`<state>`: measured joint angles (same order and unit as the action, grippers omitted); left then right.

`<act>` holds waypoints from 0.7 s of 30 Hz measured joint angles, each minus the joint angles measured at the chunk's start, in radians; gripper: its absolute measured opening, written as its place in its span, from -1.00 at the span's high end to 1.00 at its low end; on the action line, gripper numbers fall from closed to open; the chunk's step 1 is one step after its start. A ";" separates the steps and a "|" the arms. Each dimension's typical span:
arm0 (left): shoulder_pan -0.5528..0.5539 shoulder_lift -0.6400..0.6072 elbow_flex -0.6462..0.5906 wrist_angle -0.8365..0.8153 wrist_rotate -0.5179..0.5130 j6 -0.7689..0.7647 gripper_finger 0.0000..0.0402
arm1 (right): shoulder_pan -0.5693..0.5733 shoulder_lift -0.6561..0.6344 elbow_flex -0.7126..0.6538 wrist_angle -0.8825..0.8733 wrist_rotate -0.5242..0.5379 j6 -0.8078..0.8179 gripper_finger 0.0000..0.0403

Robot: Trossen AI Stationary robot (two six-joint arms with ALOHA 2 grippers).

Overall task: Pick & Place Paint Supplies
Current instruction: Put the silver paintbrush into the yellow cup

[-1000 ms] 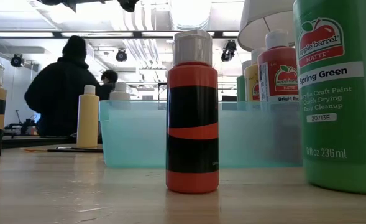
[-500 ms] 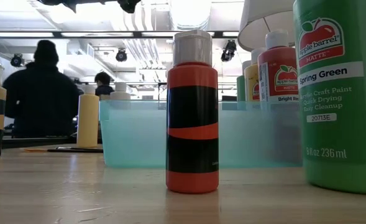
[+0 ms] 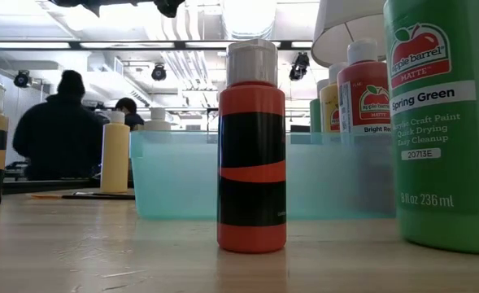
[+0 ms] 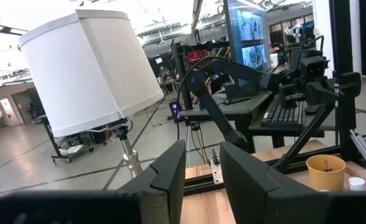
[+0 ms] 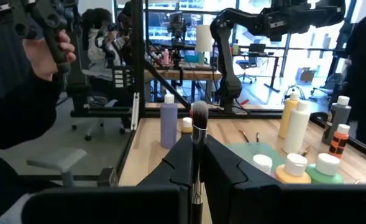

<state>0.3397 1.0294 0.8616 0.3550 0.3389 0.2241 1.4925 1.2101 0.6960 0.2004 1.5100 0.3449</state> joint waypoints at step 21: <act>0.001 0.000 0.000 0.000 0.000 0.000 0.47 | 0.006 0.009 -0.154 -0.040 0.038 0.233 0.94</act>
<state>0.3405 1.0294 0.8616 0.3546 0.3386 0.2245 1.4986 1.2186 0.5416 0.1608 1.5482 0.5776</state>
